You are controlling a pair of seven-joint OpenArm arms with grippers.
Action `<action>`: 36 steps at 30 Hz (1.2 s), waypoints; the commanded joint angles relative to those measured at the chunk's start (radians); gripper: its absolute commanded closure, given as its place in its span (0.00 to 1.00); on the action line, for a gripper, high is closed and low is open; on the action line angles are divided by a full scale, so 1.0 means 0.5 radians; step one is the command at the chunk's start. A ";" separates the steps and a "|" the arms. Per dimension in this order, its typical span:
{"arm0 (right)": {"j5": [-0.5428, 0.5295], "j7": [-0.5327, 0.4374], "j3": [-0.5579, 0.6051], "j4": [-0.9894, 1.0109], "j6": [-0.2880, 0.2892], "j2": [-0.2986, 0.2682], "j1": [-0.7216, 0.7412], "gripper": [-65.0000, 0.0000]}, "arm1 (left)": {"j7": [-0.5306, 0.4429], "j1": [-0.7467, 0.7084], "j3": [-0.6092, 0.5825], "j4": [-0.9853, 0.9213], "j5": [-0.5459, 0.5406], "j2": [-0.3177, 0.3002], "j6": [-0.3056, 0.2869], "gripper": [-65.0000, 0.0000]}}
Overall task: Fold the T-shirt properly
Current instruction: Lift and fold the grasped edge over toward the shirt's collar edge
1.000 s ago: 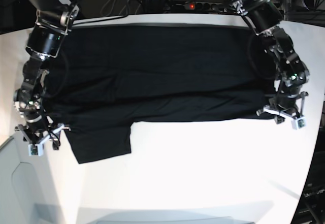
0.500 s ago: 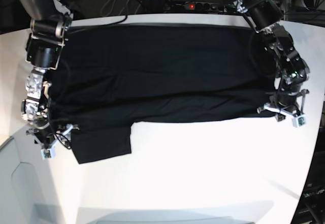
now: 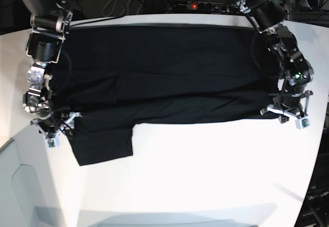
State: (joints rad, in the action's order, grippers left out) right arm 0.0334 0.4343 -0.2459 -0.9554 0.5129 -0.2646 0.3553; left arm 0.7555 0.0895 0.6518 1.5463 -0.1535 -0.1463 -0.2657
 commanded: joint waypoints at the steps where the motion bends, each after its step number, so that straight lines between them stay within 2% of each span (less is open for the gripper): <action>1: -0.001 0.007 -0.004 -0.027 0.038 -0.025 0.046 0.42 | -0.049 0.034 0.002 0.033 -0.014 -0.025 -0.001 1.00; 4: -0.001 0.001 -0.004 -0.027 0.041 -0.022 0.021 0.49 | -0.049 0.034 0.002 0.033 -0.014 -0.025 -0.001 1.00; 11: -0.004 -0.014 0.033 -0.042 0.041 -0.022 0.058 1.00 | -0.049 0.034 0.002 0.033 -0.017 -0.028 -0.001 1.00; 15: -0.007 -0.014 0.024 -0.092 0.041 -0.031 0.132 1.00 | -0.049 0.034 0.002 0.054 -0.017 -0.028 -0.001 1.00; 21: -0.004 0.004 0.024 -0.527 0.041 -0.031 0.046 1.00 | -0.049 0.016 0.002 0.134 -0.020 -0.031 -0.001 1.00; 33: -0.010 -0.008 -0.001 -1.482 0.041 -0.028 -0.559 1.00 | -0.061 -0.226 0.008 0.459 -0.026 -0.025 -0.013 1.00; 36: -0.013 -0.011 -0.078 -1.666 0.041 -0.009 -0.724 1.00 | -0.058 -0.297 0.100 0.524 -0.078 0.006 -0.019 1.00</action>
State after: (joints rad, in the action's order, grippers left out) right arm 0.0341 0.4522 -0.2798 -1.7737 0.5350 -0.2573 -0.0254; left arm 0.7513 -0.0689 0.6987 1.7893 -0.1913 -0.1295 -0.2787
